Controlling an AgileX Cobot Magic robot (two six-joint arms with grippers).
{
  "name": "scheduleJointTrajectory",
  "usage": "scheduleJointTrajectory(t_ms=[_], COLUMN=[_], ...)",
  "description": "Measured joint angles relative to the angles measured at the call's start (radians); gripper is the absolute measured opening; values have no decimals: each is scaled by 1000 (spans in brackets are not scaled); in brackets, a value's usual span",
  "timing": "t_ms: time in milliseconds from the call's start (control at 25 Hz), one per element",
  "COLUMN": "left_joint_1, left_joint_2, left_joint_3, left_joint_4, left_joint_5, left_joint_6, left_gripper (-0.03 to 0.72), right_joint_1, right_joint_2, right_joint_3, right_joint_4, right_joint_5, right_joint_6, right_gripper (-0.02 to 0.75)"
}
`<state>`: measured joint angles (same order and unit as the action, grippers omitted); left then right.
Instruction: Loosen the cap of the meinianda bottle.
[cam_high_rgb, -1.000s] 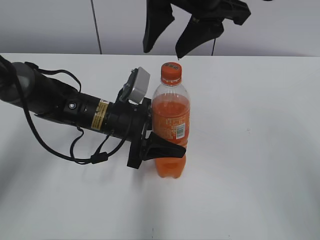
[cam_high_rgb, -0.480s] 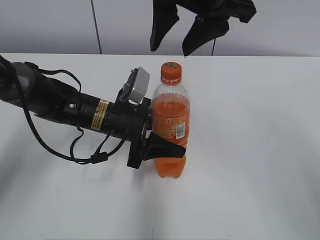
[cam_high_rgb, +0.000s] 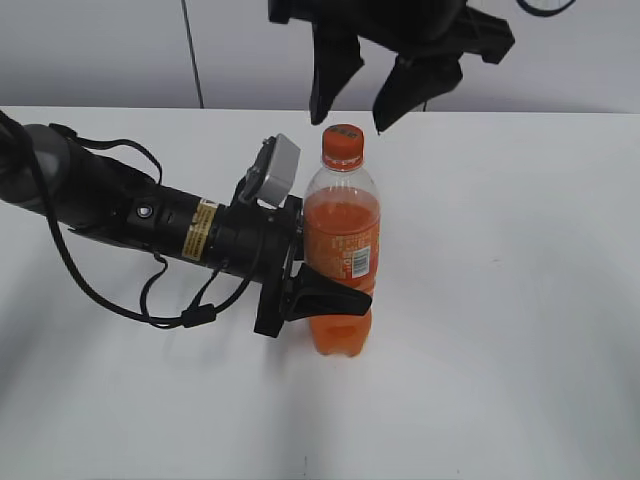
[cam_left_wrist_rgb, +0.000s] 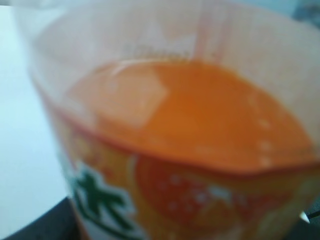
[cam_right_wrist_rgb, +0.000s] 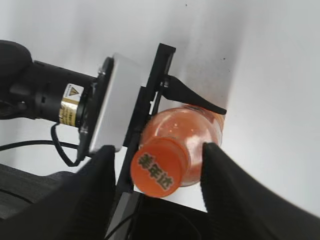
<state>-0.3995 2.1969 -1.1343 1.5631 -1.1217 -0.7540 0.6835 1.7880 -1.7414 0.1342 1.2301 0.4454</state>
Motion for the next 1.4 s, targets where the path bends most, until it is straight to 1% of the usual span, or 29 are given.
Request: scheduleJointTrajectory(t_ms=[120,360,520,1160,1280,1400], left_joint_1=[0,0,0,0,0,0], left_joint_2=[0,-1,-1,-1,-1,-1], left_joint_3=[0,0,0,0,0,0], left_joint_4=[0,0,0,0,0,0], left_joint_5=[0,0,0,1,1,0], left_joint_6=[0,0,0,0,0,0], left_gripper=[412,412,412,412,412,412], right_joint_1=[0,0,0,1,1,1], right_joint_2=[0,0,0,23,23,23], right_joint_3=[31,34,34,35,35,35], right_joint_4=[1,6,49,52,52,44], right_joint_5=[0,0,0,0,0,1], right_joint_6=[0,0,0,6,7,6], right_gripper=[410,410,410,408,382,320])
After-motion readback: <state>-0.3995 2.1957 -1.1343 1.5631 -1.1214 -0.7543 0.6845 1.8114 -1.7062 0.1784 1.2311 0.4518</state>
